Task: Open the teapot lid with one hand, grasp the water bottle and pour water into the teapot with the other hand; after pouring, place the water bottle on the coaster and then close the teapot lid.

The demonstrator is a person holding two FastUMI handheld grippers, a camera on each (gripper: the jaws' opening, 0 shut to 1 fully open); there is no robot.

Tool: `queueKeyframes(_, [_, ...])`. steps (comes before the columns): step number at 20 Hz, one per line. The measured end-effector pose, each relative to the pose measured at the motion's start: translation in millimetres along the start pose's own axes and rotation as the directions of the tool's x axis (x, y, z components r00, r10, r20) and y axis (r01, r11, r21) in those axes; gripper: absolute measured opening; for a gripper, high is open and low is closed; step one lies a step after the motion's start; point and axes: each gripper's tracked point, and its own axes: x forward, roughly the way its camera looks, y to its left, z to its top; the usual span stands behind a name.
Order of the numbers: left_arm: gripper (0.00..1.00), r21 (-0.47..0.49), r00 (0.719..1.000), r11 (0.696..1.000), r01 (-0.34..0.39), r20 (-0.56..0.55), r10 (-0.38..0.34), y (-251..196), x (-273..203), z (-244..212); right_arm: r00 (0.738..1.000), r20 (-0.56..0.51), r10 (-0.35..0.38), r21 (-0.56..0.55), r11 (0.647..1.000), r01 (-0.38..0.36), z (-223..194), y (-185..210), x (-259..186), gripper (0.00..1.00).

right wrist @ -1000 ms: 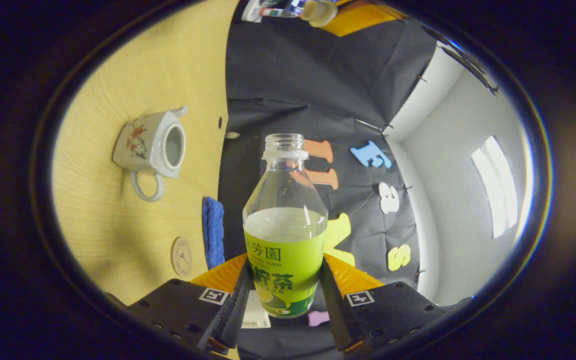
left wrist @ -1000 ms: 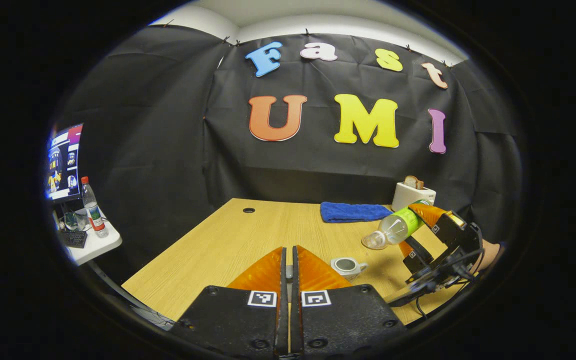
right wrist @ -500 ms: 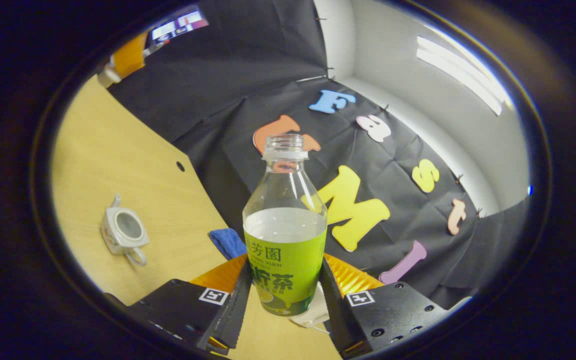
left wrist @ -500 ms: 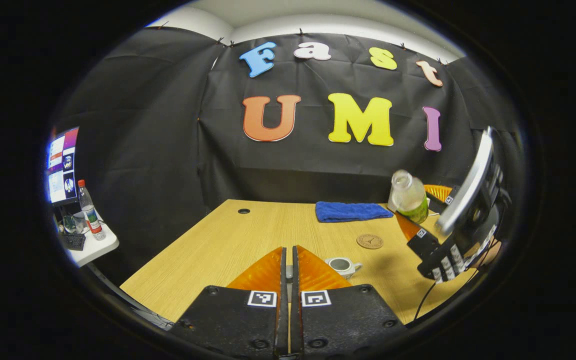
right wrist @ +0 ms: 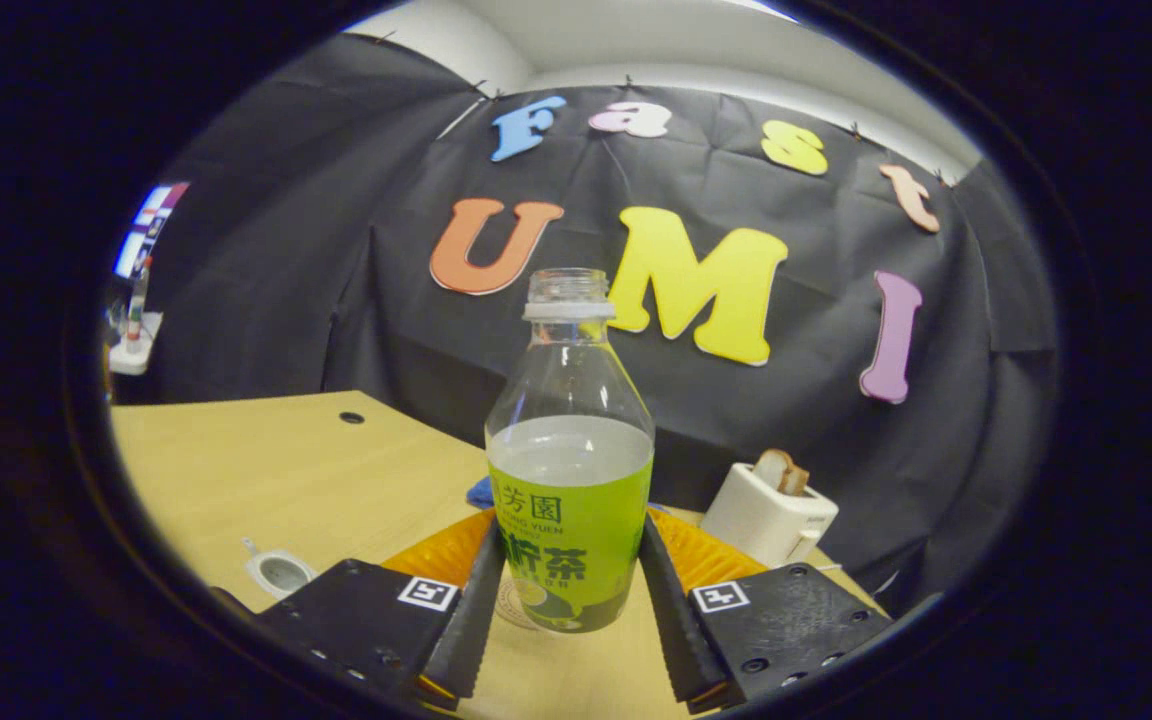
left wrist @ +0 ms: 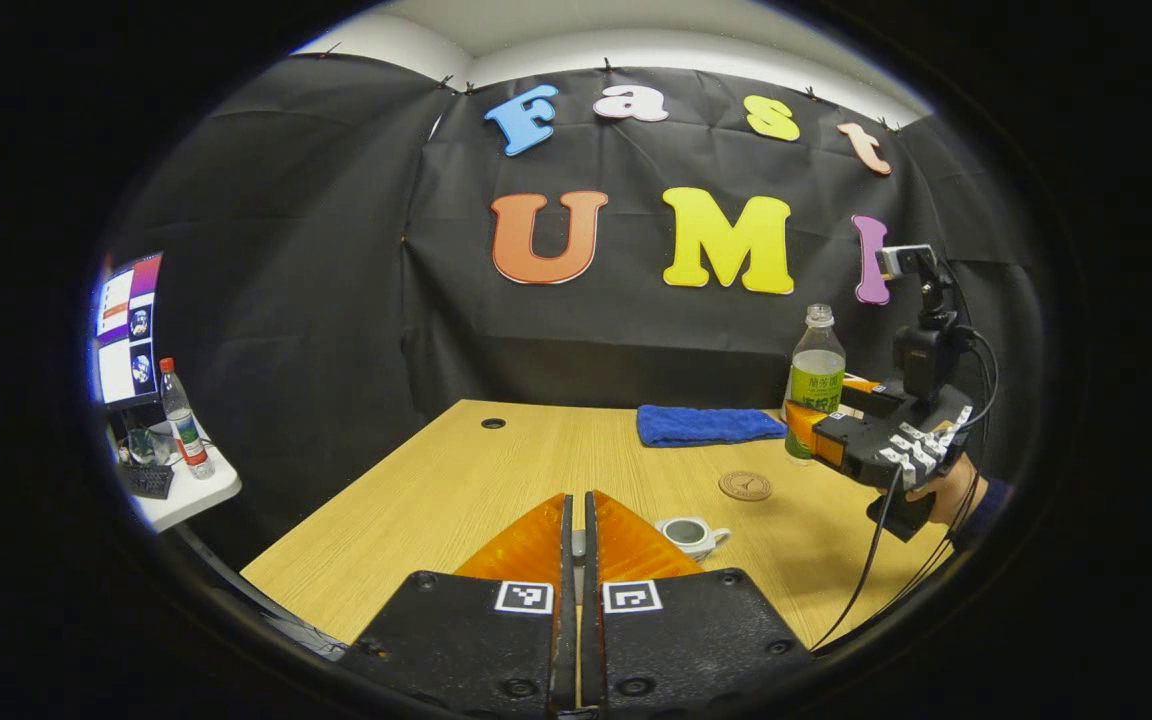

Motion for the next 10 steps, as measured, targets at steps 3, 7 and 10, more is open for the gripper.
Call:
queueKeyframes(3, [0.04, 0.021, 1.000, 1.000, -0.009, -0.001, 0.009, 2, 0, -2, 0.996, -0.094, -0.006, 0.124, 0.992, 0.017, -25, -2, 26, 0.70])
queueKeyframes(7, [0.04, 0.012, 1.000, 1.000, -0.018, -0.018, 0.018, 4, 8, -9, 0.992, -0.122, -0.015, 0.162, 0.986, 0.035, -42, 5, 57, 0.71])
queueKeyframes(10, [0.04, 0.025, 1.000, 1.000, -0.014, -0.027, 0.014, -1, 11, -12, 0.994, -0.110, -0.015, 0.166, 0.985, 0.033, -46, 9, 74, 0.71])
